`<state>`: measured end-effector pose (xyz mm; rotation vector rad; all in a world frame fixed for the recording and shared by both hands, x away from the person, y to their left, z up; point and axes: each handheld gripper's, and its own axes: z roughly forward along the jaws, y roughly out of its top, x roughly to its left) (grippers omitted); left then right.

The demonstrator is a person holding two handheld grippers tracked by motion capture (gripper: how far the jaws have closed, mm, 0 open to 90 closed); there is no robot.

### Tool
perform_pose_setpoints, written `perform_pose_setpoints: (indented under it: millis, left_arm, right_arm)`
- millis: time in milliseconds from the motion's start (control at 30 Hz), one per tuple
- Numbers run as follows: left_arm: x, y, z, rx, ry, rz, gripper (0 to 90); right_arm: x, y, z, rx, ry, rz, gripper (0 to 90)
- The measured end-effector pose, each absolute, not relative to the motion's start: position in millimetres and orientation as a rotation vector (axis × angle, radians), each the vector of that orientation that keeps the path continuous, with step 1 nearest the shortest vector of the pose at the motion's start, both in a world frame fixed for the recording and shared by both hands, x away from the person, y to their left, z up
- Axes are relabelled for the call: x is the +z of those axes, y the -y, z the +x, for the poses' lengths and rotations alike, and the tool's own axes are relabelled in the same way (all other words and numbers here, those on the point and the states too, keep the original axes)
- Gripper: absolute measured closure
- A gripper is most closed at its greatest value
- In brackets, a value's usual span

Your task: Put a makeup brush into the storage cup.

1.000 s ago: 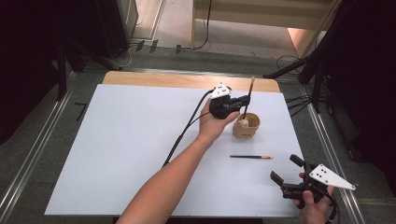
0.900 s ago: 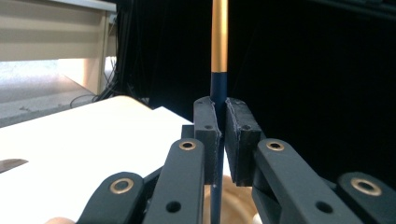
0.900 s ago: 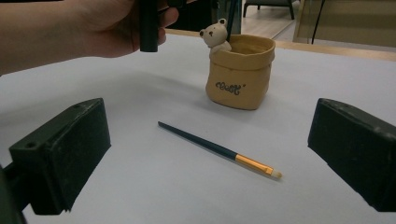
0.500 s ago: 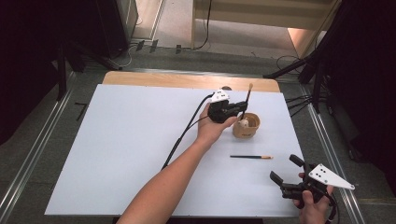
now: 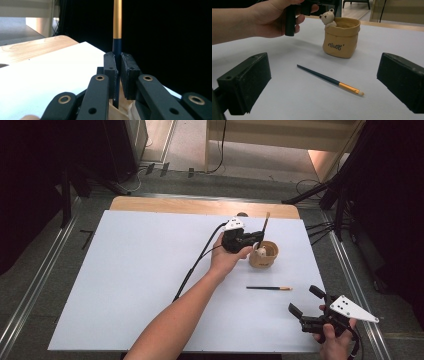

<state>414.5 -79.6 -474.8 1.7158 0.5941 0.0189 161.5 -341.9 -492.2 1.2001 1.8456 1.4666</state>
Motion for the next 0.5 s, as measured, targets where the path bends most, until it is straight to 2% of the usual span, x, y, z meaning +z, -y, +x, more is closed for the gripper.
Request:
perform_pose_setpoints:
  millis: [100, 133, 167, 233, 300, 400, 433, 467, 500]
  left_arm:
    - [-475, 79, 415, 0.011, -0.588, 1.71, 81.6]
    - [-474, 78, 415, 0.008, -0.581, 1.705, 77.3]
    - [-473, 78, 415, 0.005, -0.577, 1.698, 71.2]
    - [-471, 77, 414, 0.012, -0.579, 1.705, 52.9]
    - [-466, 74, 412, 0.026, -0.558, 1.718, 39.6]
    - [-459, 66, 412, -0.023, -0.559, 1.739, 13.6]
    - [-457, 63, 413, -0.037, -0.551, 1.742, 13.6]
    - [-455, 56, 413, -0.057, -0.518, 1.75, 1.5]
    - [-455, 56, 413, -0.057, -0.518, 1.75, 0.0]
  right_arm:
    - [-492, 342, 162, 1.466, -1.845, 1.199, 0.0]
    - [-492, 342, 162, 1.466, -1.845, 1.2, 0.0]
    - [-492, 342, 162, 1.467, -1.845, 1.2, 0.0]
    - [-492, 342, 162, 1.468, -1.844, 1.2, 0.0]
    - [-492, 342, 162, 1.467, -1.844, 1.199, 0.0]
    - [-493, 343, 162, 1.469, -1.844, 1.201, 0.0]
    - [-493, 343, 162, 1.469, -1.844, 1.201, 0.0]
    - [-493, 343, 162, 1.469, -1.844, 1.201, 0.0]
    - [-493, 343, 162, 1.469, -1.844, 1.201, 0.0]
